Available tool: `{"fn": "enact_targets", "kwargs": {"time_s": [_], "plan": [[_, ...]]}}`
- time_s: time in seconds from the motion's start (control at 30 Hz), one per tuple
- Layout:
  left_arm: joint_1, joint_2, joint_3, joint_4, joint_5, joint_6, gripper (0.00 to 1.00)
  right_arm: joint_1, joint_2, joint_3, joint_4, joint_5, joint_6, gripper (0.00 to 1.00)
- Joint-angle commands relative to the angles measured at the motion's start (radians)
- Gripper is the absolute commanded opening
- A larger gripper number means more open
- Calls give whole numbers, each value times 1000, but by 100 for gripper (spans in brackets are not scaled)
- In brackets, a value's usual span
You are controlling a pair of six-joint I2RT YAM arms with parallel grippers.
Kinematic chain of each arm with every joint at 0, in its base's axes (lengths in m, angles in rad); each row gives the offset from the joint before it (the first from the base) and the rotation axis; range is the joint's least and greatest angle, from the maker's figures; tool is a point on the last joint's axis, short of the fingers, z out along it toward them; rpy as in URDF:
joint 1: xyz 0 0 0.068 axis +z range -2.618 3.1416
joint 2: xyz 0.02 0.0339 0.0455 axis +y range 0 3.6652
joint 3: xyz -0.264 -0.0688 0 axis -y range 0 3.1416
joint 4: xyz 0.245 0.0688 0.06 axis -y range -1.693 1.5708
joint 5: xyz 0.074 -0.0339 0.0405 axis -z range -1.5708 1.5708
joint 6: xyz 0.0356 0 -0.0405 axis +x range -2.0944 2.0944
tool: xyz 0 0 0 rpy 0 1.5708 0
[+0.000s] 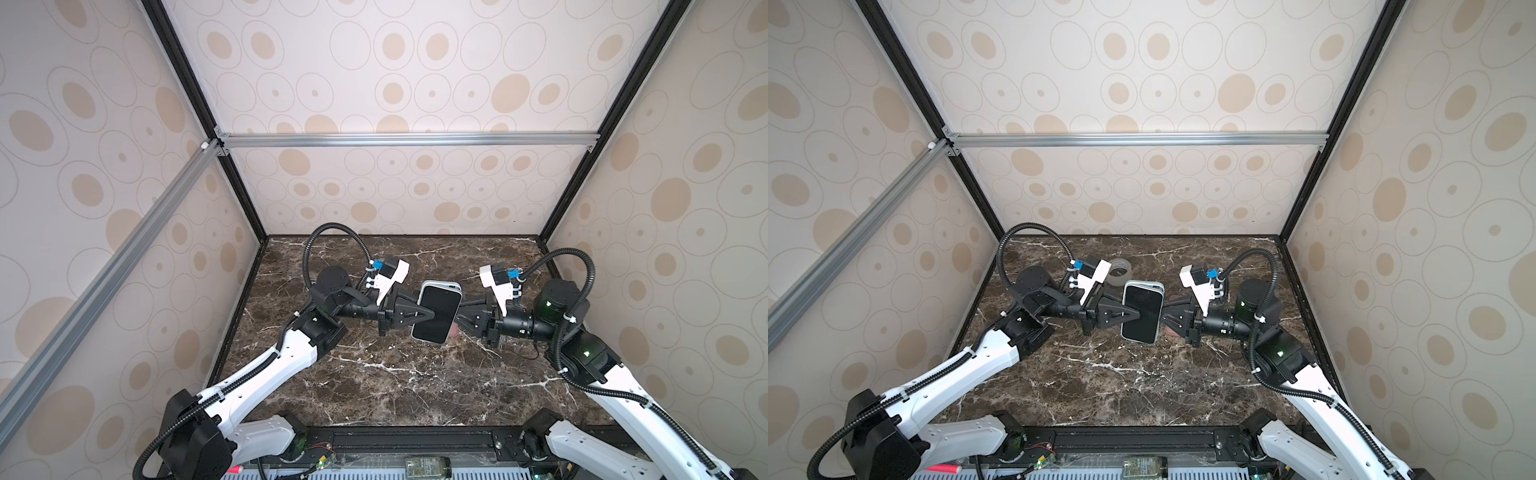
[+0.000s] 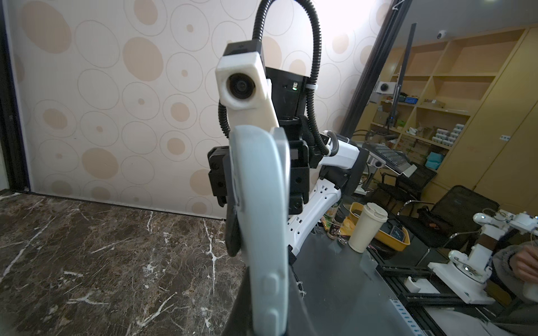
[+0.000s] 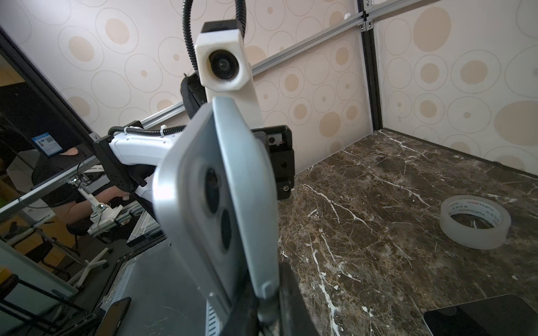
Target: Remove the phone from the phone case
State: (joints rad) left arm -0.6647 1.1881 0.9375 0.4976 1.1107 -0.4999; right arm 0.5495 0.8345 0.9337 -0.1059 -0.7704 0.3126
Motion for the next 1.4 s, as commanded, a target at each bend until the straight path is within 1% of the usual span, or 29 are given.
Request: {"fn": "enact_targets", "kwargs": {"time_s": [0.0,0.2,0.37,0.5,0.6,0.73,0.8,0.9,1.0,1.1,1.3,1.37], "plan": [[-4,-10,-1,11,-178,15,0,19,6,-24,8,-53,23,7],[8,-25,-69,-3,-266,-16,0,18,3,-95,65,-63,84,0],[10,-27,-147,9,-315,-72,0,19,8,-187,179,-57,193,0],[10,-44,-243,35,-364,-106,0,21,30,-261,253,-44,282,0],[10,-48,-317,58,-390,-125,10,21,47,-324,322,-22,349,0],[11,-43,-420,147,-393,-175,24,26,71,-410,437,32,448,0],[10,-38,-454,179,-395,-192,29,32,97,-452,516,37,496,0],[9,-22,-482,214,-393,-207,33,37,144,-498,627,41,547,0],[9,2,-501,256,-384,-228,35,47,194,-506,673,41,561,0],[9,14,-509,258,-388,-225,40,60,239,-510,695,49,562,0],[8,4,-520,207,-436,-195,52,63,282,-539,721,64,561,0],[9,1,-521,194,-450,-189,61,63,286,-547,726,69,565,0]]}}
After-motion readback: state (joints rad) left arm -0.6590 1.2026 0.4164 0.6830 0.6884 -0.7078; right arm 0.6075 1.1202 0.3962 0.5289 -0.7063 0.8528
